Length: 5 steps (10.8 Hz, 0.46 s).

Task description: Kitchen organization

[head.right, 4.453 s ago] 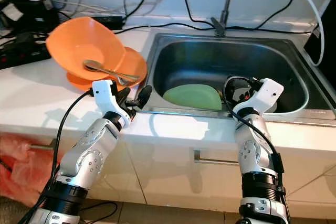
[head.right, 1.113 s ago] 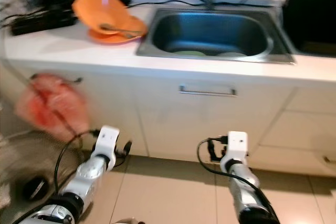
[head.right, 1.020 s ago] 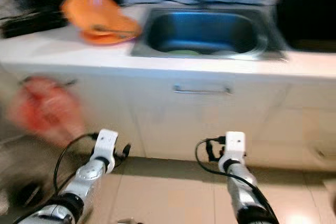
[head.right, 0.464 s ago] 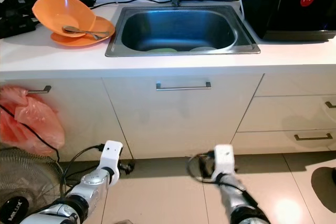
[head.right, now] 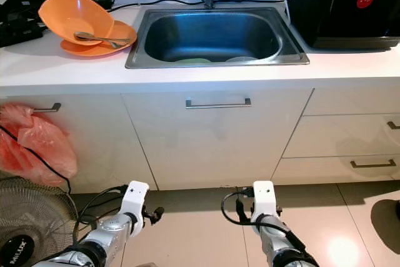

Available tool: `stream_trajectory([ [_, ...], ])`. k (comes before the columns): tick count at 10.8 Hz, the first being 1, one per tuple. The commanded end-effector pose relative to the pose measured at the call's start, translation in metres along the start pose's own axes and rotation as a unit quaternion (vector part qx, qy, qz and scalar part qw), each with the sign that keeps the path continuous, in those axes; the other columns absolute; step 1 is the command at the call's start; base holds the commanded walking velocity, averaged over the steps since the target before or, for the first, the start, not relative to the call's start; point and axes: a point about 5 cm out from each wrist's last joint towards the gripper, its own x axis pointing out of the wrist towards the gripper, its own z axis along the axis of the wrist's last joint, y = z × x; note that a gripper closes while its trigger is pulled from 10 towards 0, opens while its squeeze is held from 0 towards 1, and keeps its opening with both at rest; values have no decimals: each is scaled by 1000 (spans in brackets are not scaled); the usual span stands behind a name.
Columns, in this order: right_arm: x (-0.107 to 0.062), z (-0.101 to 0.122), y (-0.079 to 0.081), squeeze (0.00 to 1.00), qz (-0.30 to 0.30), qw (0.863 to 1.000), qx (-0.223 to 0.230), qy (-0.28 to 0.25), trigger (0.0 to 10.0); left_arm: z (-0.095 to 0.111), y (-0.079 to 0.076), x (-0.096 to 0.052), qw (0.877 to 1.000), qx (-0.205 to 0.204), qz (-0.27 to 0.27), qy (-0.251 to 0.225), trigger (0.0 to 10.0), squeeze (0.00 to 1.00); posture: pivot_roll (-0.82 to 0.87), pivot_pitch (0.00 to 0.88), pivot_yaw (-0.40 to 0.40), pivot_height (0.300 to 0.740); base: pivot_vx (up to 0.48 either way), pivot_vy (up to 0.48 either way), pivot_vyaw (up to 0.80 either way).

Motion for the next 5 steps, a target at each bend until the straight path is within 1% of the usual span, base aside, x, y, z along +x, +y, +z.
stream_trajectory([
  [1,-1,-3,-1,890,-2,1000,-2,4,10000,-5,0,-1,1000,7,-3,10,10000,0,59,5,46,740,0,0,0],
  [2,-1,-5,-2,890,-4,1000,-4,8,10000,-7,-1,-1,1000,9,-5,15,10000,0,57,7,46,740,0,0,0],
  [4,-3,-11,-4,827,-2,1000,-7,20,10000,-13,-2,-2,1000,16,-7,25,10000,0,55,9,46,740,0,0,0],
  [5,-3,-14,-4,804,-4,1000,0,27,10000,-15,-1,-2,999,16,-6,28,10000,0,54,8,45,740,0,0,0],
])
